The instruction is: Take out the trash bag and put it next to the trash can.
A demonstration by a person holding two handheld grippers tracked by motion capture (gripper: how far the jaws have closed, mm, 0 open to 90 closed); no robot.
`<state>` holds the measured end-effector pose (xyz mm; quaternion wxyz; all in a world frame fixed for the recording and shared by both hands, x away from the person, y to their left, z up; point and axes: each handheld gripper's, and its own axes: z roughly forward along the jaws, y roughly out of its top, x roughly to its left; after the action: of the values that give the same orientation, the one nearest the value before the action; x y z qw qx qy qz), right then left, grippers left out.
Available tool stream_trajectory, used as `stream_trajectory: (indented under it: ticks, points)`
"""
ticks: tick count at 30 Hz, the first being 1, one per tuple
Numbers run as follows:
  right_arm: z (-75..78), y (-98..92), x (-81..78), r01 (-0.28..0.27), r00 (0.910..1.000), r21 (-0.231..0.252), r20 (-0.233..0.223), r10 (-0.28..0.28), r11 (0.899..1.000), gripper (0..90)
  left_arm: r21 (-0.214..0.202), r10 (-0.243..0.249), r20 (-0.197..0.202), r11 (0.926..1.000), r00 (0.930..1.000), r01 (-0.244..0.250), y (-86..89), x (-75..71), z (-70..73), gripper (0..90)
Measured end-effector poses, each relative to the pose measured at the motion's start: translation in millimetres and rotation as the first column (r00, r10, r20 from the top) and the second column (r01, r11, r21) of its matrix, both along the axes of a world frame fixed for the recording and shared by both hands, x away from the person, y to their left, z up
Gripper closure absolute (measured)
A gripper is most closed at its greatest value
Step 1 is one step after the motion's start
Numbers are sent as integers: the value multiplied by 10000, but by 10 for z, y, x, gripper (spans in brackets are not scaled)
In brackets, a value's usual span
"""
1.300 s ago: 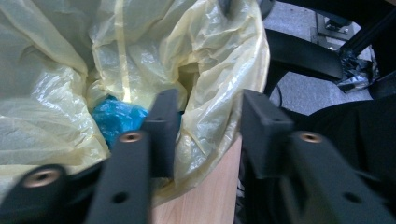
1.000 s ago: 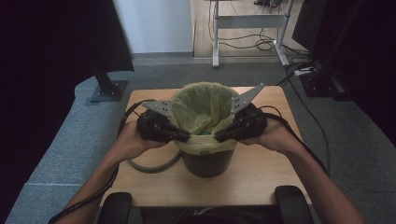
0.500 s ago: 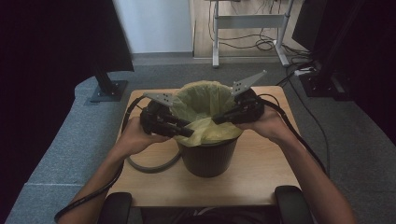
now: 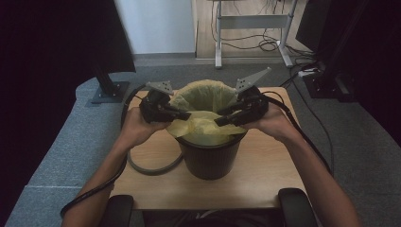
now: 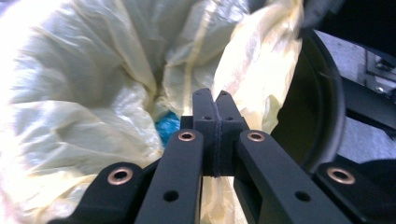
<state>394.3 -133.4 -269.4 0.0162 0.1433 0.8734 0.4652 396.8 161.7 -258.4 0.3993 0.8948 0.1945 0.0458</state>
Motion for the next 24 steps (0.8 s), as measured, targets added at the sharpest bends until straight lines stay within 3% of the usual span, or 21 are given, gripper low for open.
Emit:
stream_trajectory:
  ticks: [4, 12, 19, 21, 24]
  points:
    - [-34, -55, -4, 317, 9994, -215, 119, -314, 9993, 499, -82, 327, 205, 9994, 9993, -326, 32, 73, 69, 898]
    - [-109, -245, 105, 1332, 9910, -459, 179, -1325, 9900, 498, -182, 1210, 514, 9926, 9913, -1202, 183, 263, 192, 899]
    - [-106, -302, 235, 1915, 9814, -438, 235, -1906, 9805, 611, -214, 1940, 706, 9810, 9785, -1930, 295, 416, 272, 899]
    - [-85, -308, 279, 2116, 9772, -323, 275, -2107, 9768, 644, -61, 2212, 809, 9751, 9719, -2215, 310, 470, 275, 898]
    - [-79, -312, 349, 2461, 9687, -400, 437, -2444, 9684, 650, 117, 2410, 588, 9702, 9688, -2420, 329, 572, 215, 898]
